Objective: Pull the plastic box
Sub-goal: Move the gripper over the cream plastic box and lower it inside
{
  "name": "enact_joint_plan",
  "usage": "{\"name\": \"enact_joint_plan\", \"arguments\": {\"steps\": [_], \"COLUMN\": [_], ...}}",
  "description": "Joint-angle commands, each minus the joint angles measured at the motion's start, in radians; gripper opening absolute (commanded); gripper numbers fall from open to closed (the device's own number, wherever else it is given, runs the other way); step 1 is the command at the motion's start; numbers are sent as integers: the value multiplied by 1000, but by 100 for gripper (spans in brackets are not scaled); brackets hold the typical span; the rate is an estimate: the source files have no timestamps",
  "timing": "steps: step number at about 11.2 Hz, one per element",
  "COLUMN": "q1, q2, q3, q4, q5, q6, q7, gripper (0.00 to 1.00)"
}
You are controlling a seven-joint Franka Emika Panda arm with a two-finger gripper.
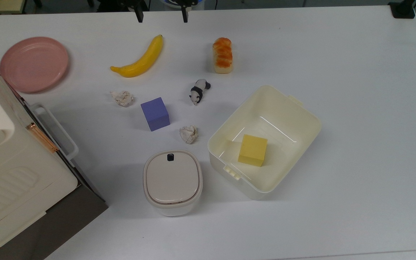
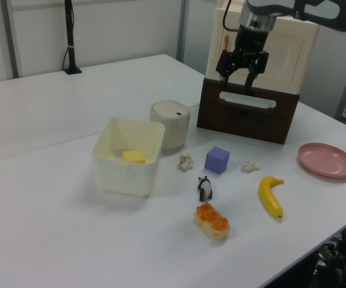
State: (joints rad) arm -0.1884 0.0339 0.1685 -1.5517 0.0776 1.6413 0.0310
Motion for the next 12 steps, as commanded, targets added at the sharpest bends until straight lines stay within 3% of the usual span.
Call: {"name": "enact_joint_plan", "arguments": {"steps": [1, 4, 6, 8, 12], "q1": [94, 252, 344, 378, 415], "q2": [20, 110, 181, 198, 259], "q3": [-41, -116, -153, -161, -159], "q4": [-22, -11, 8, 9, 10], "q5": [-4, -9, -33, -45, -114], "q6": [141, 310, 331, 331, 368], "q7": [-42, -113, -332, -544, -744], "gripper": [100, 100, 100, 100, 100]}}
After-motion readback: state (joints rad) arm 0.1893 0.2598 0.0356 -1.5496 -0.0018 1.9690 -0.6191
